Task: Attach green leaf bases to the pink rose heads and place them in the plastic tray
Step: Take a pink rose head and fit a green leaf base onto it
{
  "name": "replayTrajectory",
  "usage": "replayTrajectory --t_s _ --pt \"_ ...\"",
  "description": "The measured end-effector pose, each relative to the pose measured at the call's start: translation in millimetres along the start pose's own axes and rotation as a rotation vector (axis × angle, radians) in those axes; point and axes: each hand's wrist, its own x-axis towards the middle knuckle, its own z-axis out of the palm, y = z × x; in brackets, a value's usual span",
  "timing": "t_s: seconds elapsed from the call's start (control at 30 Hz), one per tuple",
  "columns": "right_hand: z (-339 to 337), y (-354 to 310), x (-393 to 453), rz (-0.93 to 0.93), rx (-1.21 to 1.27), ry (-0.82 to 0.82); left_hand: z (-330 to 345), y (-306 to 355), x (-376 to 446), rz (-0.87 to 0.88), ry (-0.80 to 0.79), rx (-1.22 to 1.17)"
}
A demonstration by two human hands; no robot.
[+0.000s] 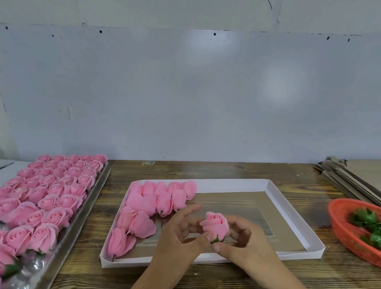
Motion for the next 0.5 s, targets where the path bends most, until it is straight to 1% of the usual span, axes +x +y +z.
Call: replayTrajectory --t_s 0.07,0.13,0.23,0.33,0.4,0.5 --pt "1.4 0.9 0.6 0.000 -0.009 0.019 0.1 0.7 0.1 -0.004 -0.015 0.004" --pt "2.6 3.7 1.0 -0.018 -0.086 0.087 0.9 -0.1 -1.4 -0.005 -0.033 0.019" --pt "4.6 7.3 0.1 -0.097 -0.205 0.147 3.1 -0.8 -5.9 -0.005 -0.044 0.051" --pt "7.3 8.3 0.2 -0.117 -0.198 0.160 4.0 -0.5 -7.0 0.007 -0.024 0.071" --pt "6.2 6.4 -0.1 -0.088 -0.178 0.100 3.0 0.9 -6.6 0.011 -0.001 0.080" --pt "1.6 1.6 -0.4 -0.058 -0.181 -0.048 1.3 2.1 -7.5 0.039 -0.015 0.127"
